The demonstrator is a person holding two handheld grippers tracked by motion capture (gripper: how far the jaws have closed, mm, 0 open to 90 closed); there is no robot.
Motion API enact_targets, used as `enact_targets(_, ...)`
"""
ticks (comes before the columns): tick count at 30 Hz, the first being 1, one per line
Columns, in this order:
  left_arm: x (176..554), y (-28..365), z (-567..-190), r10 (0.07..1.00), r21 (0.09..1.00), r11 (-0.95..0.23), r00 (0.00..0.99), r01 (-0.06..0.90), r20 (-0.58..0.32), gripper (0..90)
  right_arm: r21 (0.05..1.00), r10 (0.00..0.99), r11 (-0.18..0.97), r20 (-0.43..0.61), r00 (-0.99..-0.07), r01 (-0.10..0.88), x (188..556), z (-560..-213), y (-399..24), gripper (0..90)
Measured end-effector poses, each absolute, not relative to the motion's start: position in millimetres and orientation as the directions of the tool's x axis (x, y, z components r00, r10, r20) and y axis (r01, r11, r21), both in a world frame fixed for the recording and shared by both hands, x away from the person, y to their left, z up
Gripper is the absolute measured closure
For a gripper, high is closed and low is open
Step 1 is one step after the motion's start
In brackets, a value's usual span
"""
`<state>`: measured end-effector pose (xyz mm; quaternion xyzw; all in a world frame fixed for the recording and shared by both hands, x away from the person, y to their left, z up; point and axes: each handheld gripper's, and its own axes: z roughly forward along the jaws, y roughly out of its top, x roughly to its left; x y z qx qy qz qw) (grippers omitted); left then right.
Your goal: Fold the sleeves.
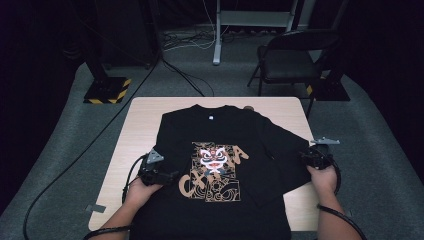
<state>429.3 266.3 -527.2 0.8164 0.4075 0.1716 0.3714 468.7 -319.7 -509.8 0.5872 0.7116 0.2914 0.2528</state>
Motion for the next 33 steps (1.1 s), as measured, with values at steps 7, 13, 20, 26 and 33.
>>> enact_targets(7,429,266,-527,0.793,0.746,-0.391,0.608,0.539,-0.024,7.1,0.705,0.991,0.088,0.009,-0.132,0.704,465,-510,-332,60.7)
enact_targets(13,429,266,-527,0.793,0.746,-0.391,0.609,0.539,-0.024,7.1,0.699,0.990,0.102,-0.003,-0.140,0.708,464,-510,-331,72.0)
enact_targets(20,429,266,-527,0.794,0.746,-0.391,0.608,0.539,-0.024,7.1,0.706,0.991,0.086,0.011,-0.133,0.703,463,-511,-331,80.1)
enact_targets(26,430,266,-527,0.793,0.745,-0.392,0.609,0.539,-0.024,7.1,0.728,0.988,0.117,-0.013,-0.156,0.676,461,-504,-325,86.0)
enact_targets(33,430,266,-527,0.792,0.745,-0.393,0.610,0.539,-0.023,7.0,0.734,0.964,0.185,-0.007,-0.265,0.653,459,-498,-300,86.3)
